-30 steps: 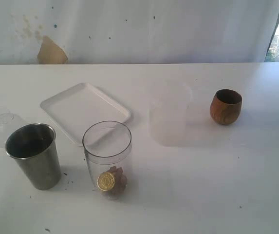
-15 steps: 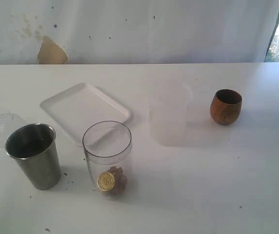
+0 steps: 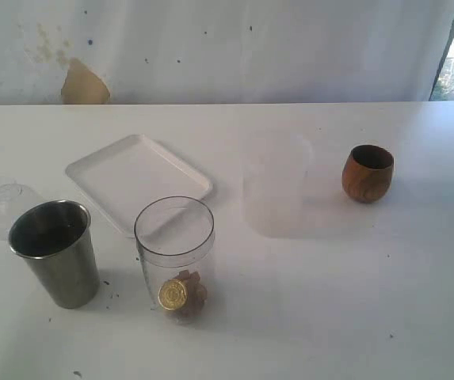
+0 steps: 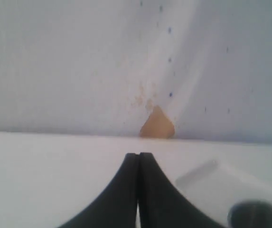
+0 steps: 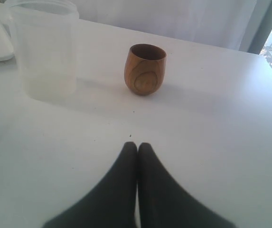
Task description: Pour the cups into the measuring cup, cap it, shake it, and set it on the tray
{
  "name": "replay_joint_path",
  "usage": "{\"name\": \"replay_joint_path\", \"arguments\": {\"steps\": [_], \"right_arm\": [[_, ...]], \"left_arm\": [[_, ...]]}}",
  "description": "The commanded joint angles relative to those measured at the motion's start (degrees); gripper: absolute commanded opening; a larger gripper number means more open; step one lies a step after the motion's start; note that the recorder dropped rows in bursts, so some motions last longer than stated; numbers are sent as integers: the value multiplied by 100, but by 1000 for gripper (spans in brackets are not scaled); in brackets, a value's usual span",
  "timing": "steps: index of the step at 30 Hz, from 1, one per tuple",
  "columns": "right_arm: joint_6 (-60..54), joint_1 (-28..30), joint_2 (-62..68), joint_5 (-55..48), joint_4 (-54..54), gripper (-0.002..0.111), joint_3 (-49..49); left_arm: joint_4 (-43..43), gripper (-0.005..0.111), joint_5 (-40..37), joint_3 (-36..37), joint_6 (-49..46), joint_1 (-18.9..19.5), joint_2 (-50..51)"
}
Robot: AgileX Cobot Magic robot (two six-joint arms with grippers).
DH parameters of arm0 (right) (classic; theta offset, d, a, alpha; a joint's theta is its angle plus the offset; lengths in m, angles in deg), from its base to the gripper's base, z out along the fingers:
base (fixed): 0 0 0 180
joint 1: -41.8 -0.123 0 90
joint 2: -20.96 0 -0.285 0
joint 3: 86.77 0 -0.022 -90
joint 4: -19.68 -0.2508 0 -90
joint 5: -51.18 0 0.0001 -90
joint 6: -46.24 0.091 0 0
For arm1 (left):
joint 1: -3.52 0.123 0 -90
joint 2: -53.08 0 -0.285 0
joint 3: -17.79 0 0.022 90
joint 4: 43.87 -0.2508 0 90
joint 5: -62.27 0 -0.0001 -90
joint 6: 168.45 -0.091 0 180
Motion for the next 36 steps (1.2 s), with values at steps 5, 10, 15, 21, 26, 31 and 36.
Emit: {"name": "replay_joint_path", "arguments": {"steps": [5,10,15,21,26,31,36], "right_arm": [[-27,15,-22,3,0,0,40],[-27,15,-22,3,0,0,40],[-27,15,-22,3,0,0,40],[60,15,-22,-9,0,0,40],[60,15,-22,-9,0,0,40],[60,15,-22,-9,0,0,40],[60,15,-22,-9,0,0,40]], "left_arm": [[134,0,2616,25,1069,-25,-16],[134,0,2640,25,1409,-25,-16],[73,13,2540,25,1684,-25,-16],[73,91,2556,25,1684,-25,-16],[31,105,2656,25,1776,-25,-16],[-23,105,2640,-12,1776,-25,341],[-1624,105,2601,-237,2769,-25,1335]]}}
